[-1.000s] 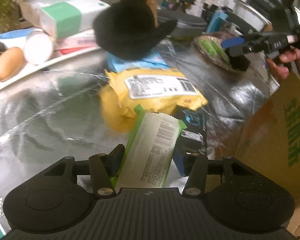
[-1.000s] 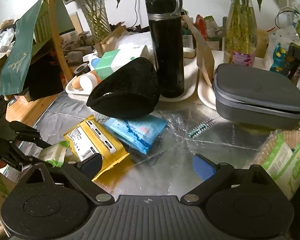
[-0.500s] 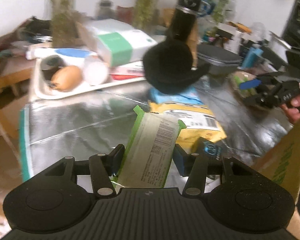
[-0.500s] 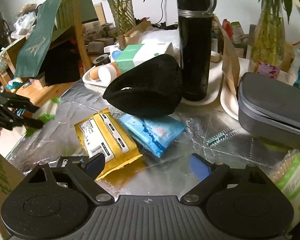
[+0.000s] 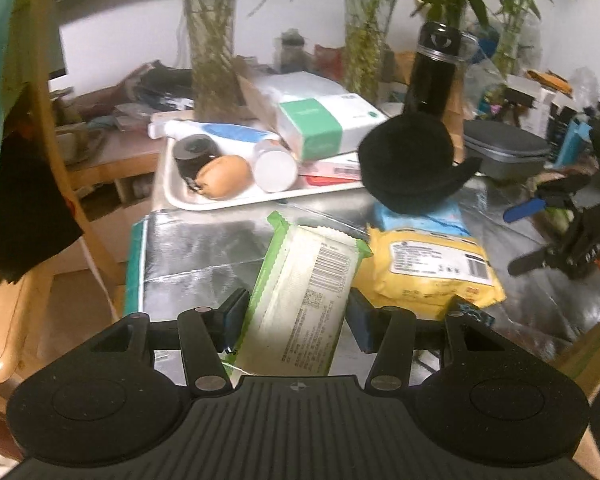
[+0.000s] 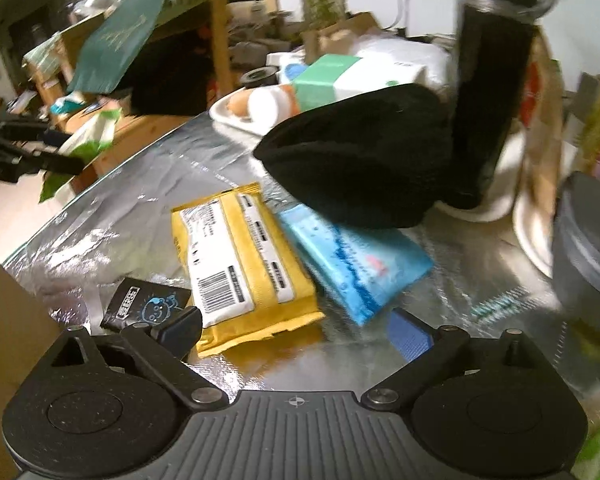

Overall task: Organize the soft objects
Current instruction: 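Grasp the yellow snack bag with the right gripper while the left holds the green pack, then drop the green pack into the box with the left gripper while the right holds the yellow bag, then lower the yellow snack bag into the box and open the right gripper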

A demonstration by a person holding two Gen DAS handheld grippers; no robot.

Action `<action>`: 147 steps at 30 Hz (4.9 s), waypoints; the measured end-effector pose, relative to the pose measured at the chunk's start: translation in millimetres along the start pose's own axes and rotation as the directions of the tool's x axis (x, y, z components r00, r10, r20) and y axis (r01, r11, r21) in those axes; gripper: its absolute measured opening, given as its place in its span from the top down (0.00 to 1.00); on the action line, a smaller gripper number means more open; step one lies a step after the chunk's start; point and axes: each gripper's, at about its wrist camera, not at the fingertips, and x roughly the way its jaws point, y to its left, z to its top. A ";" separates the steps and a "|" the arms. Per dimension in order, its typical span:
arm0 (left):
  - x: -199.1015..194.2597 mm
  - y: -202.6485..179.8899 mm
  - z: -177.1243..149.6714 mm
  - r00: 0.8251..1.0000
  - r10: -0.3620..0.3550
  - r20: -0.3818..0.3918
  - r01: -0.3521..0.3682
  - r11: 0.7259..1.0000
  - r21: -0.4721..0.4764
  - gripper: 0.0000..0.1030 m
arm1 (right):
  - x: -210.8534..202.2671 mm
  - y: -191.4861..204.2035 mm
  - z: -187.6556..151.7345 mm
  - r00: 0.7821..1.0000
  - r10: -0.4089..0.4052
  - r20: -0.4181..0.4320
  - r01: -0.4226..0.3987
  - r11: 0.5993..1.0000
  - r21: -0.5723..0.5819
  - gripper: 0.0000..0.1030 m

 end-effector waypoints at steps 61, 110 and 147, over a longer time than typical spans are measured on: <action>4.9 -6.5 -5.3 1.000 -0.005 -0.005 0.005 0.999 0.046 0.50 | 31.8 17.8 1.8 0.981 0.036 -0.193 -0.088 0.960 -0.267 0.40; -175.9 -124.9 17.9 0.990 -0.132 0.043 0.124 0.979 0.162 0.50 | -218.1 134.5 -16.2 0.988 -0.124 0.090 0.121 0.992 0.040 0.40; -177.9 -148.0 -42.2 0.971 -0.237 -0.023 0.231 0.912 0.340 0.38 | -252.6 171.4 -54.5 0.984 -0.160 0.073 0.145 0.973 0.182 0.40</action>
